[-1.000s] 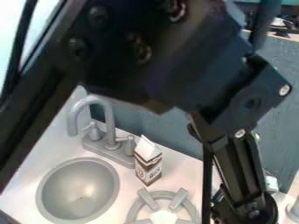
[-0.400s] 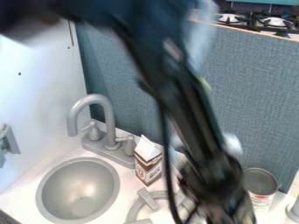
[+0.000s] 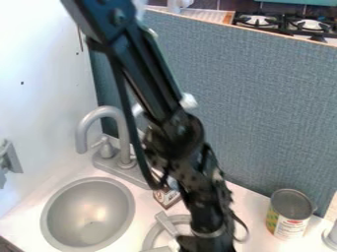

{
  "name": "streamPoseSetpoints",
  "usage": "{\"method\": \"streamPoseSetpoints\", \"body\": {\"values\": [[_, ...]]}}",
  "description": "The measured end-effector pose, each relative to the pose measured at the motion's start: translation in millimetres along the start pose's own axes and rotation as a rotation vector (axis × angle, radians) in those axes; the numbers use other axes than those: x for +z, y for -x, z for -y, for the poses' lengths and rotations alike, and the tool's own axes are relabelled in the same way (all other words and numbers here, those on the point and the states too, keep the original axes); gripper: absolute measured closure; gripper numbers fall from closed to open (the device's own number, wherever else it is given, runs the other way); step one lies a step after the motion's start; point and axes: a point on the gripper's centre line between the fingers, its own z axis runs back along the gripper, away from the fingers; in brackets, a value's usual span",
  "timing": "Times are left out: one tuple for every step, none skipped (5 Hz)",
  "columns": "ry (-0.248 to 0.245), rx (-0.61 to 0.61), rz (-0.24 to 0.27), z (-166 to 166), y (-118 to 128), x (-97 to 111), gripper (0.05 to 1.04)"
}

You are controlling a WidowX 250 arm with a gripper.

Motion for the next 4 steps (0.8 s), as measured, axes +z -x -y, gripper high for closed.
{"method": "streamPoseSetpoints", "body": {"values": [[-0.059, 0.091, 0.005, -19.0, -13.9, -2.9, 0.504], [-0.079, 0.161, -0.024, -39.4, -13.7, -9.3, 0.504], [-0.082, 0.188, -0.035, -44.5, -21.8, -14.4, 0.504], [-0.085, 0.208, -0.038, -47.9, -29.5, -17.5, 0.504]]}}
